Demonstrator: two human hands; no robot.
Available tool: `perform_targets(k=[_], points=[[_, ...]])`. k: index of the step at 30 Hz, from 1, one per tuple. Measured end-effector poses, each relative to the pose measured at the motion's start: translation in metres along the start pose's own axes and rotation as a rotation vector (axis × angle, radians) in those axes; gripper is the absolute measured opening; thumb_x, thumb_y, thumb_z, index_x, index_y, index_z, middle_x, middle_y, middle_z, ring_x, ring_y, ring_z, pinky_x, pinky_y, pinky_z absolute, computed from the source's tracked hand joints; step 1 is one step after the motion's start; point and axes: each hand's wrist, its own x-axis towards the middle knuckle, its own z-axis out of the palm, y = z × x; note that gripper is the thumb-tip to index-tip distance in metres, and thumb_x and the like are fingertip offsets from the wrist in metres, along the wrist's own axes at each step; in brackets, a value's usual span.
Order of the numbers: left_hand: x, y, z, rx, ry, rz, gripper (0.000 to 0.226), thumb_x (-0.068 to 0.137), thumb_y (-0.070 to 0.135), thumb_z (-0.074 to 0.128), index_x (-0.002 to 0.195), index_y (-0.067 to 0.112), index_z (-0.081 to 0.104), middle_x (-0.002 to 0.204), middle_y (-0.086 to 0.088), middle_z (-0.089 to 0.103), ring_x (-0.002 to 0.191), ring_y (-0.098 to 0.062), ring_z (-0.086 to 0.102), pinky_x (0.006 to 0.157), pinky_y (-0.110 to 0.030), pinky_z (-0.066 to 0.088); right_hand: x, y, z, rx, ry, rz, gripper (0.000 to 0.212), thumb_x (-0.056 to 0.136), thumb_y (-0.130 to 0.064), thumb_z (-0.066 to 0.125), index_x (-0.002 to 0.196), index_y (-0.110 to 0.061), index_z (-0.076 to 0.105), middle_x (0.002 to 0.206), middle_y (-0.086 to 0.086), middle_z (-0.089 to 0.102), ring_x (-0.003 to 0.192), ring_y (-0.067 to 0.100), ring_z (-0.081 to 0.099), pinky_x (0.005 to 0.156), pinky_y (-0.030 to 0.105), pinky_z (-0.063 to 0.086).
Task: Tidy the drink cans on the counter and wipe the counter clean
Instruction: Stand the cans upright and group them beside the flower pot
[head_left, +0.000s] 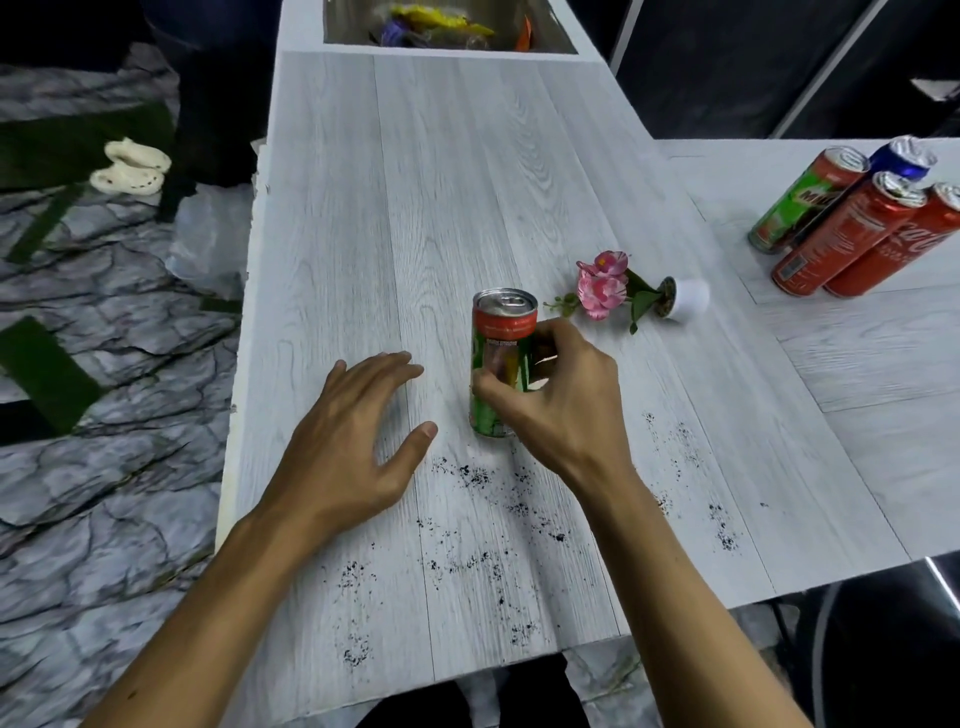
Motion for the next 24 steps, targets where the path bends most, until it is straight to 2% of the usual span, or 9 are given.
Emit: perform_targets(k=[2, 7, 14, 19, 24], points=[[-0.001, 0.003, 0.0, -0.017, 0.002, -0.007, 0.06, 0.095, 0.054, 0.053, 0.148, 0.026, 0.048, 0.158, 0.009, 0.044, 0.15, -0.008, 0.034, 0.129, -0.038, 0.015, -0.006, 0.005, -0.001, 0.029, 0.011, -0.041, 0.048, 0.071, -0.044, 0.081, 0.107, -0.02, 0.062, 0.095, -0.009, 0.07, 0.082, 0.005, 0.066, 0.071, 0.03, 0.057], [0.001, 0.012, 0.002, -0.037, 0.007, -0.011, 0.059, 0.094, 0.054, 0.053, 0.146, 0.026, 0.05, 0.156, 0.01, 0.047, 0.147, -0.007, 0.038, 0.128, -0.04, 0.018, -0.022, 0.017, -0.006, 0.139, 0.078, -0.089, 0.053, 0.071, -0.029, 0.089, 0.116, -0.019, 0.062, 0.102, -0.009, 0.071, 0.095, 0.002, 0.067, 0.079, 0.008, 0.051], [0.01, 0.035, 0.016, -0.043, -0.017, 0.014, 0.058, 0.094, 0.052, 0.054, 0.145, 0.026, 0.051, 0.155, 0.01, 0.048, 0.147, -0.009, 0.04, 0.127, -0.044, 0.021, -0.035, 0.042, -0.04, 0.204, 0.167, -0.12, 0.055, 0.072, -0.023, 0.091, 0.117, -0.024, 0.061, 0.106, -0.011, 0.069, 0.101, -0.001, 0.066, 0.081, 0.007, 0.052], [0.02, 0.055, 0.032, -0.034, -0.042, 0.055, 0.06, 0.094, 0.054, 0.053, 0.147, 0.025, 0.049, 0.156, 0.009, 0.047, 0.148, -0.009, 0.038, 0.127, -0.044, 0.019, -0.039, 0.068, -0.073, 0.176, 0.21, -0.107, 0.058, 0.072, -0.025, 0.091, 0.118, -0.032, 0.058, 0.108, -0.017, 0.067, 0.103, -0.004, 0.065, 0.082, 0.007, 0.052], [0.035, 0.08, 0.052, -0.032, -0.075, 0.093, 0.059, 0.095, 0.053, 0.054, 0.148, 0.027, 0.047, 0.158, 0.01, 0.045, 0.149, -0.007, 0.035, 0.128, -0.043, 0.018, -0.039, 0.098, -0.104, 0.163, 0.258, -0.084, 0.058, 0.072, -0.029, 0.09, 0.122, -0.03, 0.06, 0.111, -0.02, 0.067, 0.106, -0.002, 0.066, 0.084, 0.011, 0.055]])
